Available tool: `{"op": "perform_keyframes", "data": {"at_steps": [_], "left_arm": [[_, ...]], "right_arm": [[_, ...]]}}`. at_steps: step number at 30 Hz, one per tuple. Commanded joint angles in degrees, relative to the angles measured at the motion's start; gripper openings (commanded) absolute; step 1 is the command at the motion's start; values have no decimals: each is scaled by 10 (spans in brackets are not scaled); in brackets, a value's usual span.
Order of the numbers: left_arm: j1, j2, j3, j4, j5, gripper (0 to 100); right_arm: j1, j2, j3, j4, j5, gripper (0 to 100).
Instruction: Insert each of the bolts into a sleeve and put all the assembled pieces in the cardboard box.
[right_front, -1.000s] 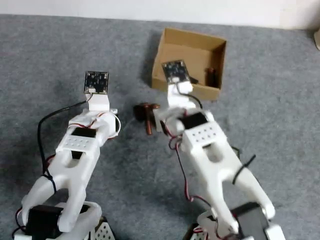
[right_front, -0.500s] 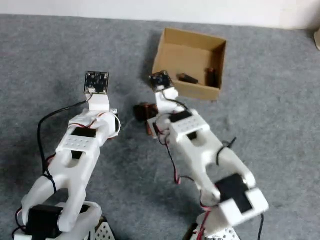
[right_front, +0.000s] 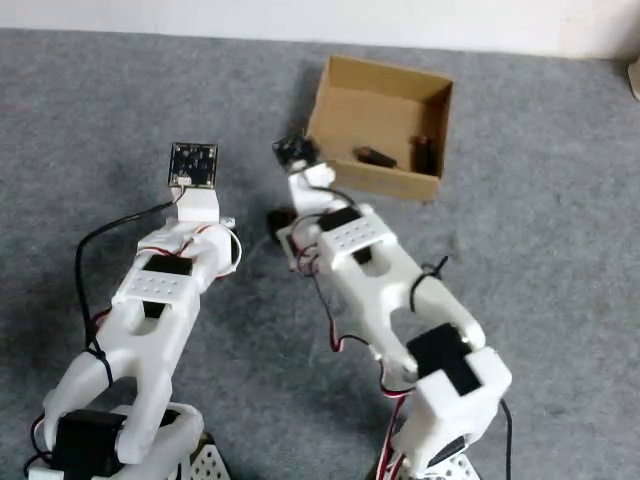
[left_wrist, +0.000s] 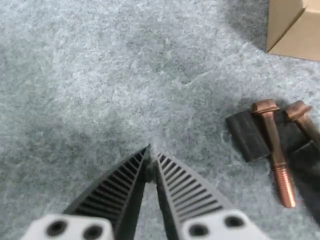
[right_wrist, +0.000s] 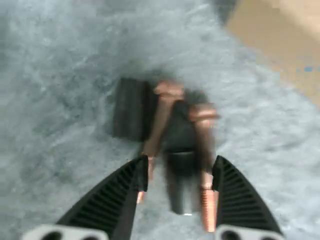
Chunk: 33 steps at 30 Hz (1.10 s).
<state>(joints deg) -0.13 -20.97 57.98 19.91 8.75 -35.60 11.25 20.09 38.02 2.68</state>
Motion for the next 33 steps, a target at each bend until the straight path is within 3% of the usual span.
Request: {"op": "perform_keyframes", "data": {"at_steps": [1, 33], "left_arm": [[2, -4, -28, -11, 2, 7], [0, -6, -28, -11, 2, 7]], "right_arm": [[-29, 0, -22, 5, 6, 187], [-30, 0, 19, 36, 3, 113]]}}
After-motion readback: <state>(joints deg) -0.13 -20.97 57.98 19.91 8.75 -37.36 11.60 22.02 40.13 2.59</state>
